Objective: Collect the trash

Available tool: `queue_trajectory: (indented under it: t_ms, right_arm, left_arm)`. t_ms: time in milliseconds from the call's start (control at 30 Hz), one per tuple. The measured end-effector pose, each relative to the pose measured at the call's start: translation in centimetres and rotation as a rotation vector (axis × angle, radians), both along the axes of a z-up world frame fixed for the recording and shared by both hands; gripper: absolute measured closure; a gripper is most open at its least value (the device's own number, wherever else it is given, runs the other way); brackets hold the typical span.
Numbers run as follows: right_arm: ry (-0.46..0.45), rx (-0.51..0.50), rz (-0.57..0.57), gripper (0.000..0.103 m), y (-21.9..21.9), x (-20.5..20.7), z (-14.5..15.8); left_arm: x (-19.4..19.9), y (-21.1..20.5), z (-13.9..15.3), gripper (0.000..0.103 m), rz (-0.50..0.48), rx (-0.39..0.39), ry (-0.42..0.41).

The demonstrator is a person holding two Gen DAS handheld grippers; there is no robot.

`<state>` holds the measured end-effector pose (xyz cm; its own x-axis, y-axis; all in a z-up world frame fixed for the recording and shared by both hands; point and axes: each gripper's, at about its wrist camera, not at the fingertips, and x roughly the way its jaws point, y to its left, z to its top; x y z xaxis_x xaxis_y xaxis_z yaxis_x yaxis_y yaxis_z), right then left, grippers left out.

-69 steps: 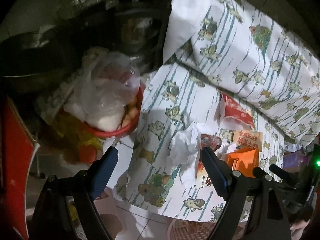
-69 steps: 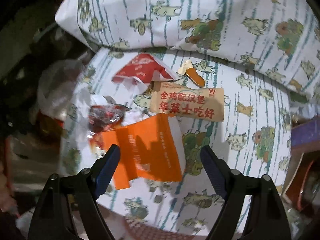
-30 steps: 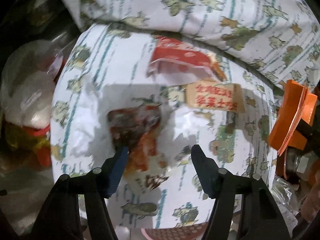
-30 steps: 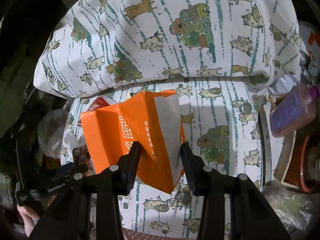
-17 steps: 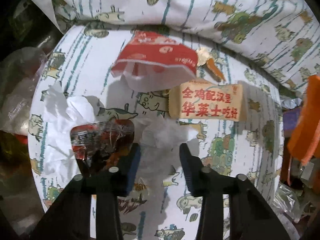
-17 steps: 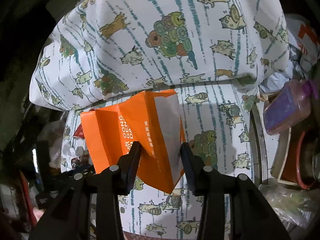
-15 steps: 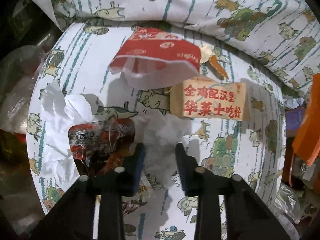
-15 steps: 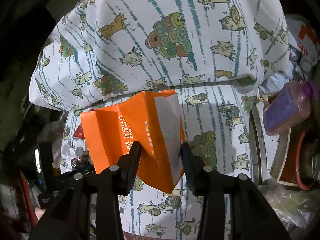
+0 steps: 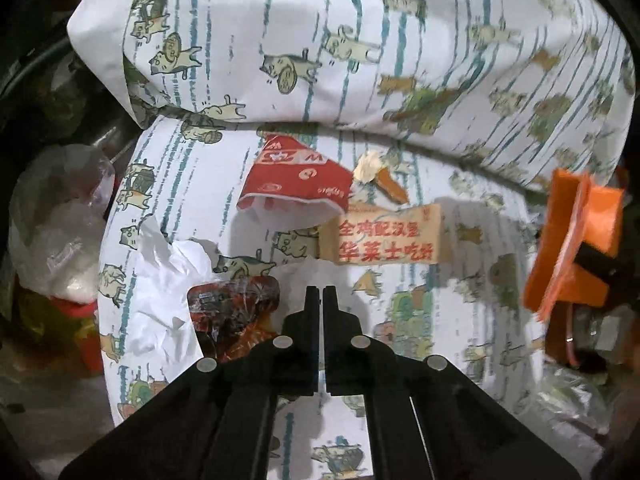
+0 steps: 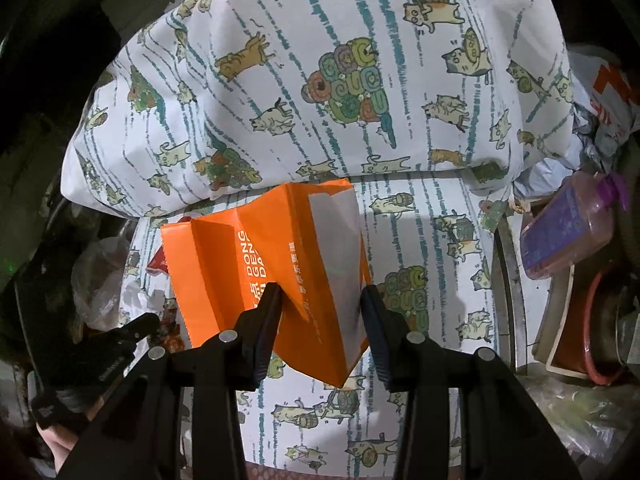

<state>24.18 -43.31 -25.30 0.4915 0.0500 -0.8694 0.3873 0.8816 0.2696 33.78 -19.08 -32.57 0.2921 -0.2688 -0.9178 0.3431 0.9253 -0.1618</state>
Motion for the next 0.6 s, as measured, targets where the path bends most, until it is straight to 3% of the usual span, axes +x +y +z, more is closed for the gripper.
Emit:
queue_trajectory:
  t_ms: [100,167,200,233,500,567,600]
  right_arm:
    - [0.004,-0.009,-0.001,0.063,0.4,-0.2,-0.1]
    - [0.010,-0.001,-0.003,0.063,0.6,-0.2,-0.4]
    - [0.015,0.002,-0.004,0.063,0.6,-0.2,-0.5]
    - [0.020,0.004,-0.007,0.063,0.6,-0.1,-0.7]
    - [0.035,0.013,-0.026,0.063,-0.6,0.7,-1.2]
    - [0.038,0.017,-0.029,0.063,-0.8,0.9,-1.2]
    - [0.040,0.020,-0.029,0.063,-0.9,0.9,-1.3]
  left_arm:
    - [0.0,0.1,0.3,0.096,-0.019,0.005,-0.002]
    - [0.3,-0.4,-0.6,0.071,-0.033,0.032,-0.001]
    - [0.3,-0.6,-1.1,0.040,-0.033,0.052,0.002]
    - [0.4,-0.8,-1.8,0.028,-0.030,0.077,-0.004]
    - [0.9,-2.7,-5.2,0.028,-0.069,0.159,0.040]
    - [0.9,-3.2,-5.8,0.032,-0.076,0.176,0.039]
    - [0.9,-3.4,-6.1,0.038,-0.078,0.190,0.034]
